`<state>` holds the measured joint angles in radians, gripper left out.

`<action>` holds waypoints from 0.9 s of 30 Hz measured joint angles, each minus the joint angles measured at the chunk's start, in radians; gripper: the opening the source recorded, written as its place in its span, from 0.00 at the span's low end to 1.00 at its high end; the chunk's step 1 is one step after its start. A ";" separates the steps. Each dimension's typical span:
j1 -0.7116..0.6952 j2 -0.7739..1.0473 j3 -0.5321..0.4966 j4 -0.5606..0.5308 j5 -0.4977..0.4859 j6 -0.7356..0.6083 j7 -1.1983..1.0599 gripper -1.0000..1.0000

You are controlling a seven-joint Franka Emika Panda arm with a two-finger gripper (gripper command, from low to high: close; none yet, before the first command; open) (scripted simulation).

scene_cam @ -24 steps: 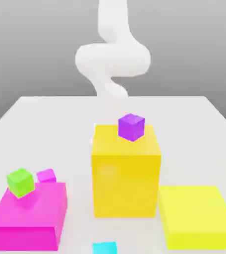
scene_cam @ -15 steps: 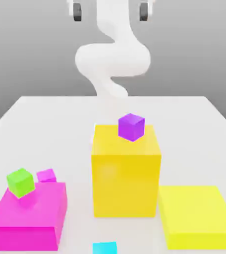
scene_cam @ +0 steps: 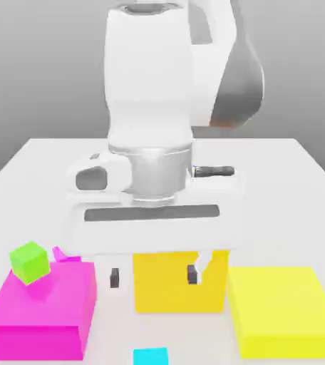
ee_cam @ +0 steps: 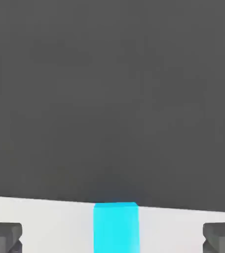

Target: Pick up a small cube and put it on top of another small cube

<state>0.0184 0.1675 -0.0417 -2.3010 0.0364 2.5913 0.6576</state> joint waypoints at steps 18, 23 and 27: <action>-0.010 0.275 0.006 0.020 0.001 0.132 -0.022 0.00; -0.037 0.101 -0.049 -0.038 -0.015 0.016 0.008 0.00; -0.096 -0.044 -0.136 -0.106 -0.042 -0.058 0.061 0.00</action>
<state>-0.0774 0.1238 -0.1780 -2.4074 -0.0053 2.5336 0.7186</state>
